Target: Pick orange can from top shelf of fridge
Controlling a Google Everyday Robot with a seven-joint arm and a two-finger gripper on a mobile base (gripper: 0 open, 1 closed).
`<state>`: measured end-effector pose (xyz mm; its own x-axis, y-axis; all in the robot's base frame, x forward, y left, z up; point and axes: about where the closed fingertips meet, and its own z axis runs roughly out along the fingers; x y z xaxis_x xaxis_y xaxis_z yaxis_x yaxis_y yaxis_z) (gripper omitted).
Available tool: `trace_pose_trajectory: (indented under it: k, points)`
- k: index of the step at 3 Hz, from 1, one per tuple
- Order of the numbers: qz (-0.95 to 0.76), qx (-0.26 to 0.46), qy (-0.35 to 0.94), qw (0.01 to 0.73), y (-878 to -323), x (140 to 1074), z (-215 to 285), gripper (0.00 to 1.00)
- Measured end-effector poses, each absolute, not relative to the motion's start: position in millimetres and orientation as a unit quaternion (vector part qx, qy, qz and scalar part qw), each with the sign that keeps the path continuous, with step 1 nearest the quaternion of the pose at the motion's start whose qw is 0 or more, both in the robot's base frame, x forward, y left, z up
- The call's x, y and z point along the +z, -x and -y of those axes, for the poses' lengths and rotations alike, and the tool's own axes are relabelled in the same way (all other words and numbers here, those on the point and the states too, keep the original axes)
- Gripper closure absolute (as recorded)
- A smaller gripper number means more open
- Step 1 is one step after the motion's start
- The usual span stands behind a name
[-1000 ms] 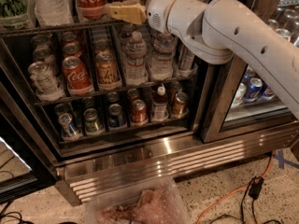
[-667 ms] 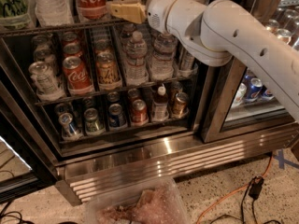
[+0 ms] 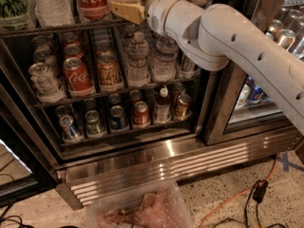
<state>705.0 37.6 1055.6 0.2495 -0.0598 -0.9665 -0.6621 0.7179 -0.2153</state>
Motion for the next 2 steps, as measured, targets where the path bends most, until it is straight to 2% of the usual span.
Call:
trace_pose_trajectory:
  k: [2]
  points:
    - [-0.575, 0.208, 0.308, 0.729, -707.0, 1059.2, -41.3, 0.25]
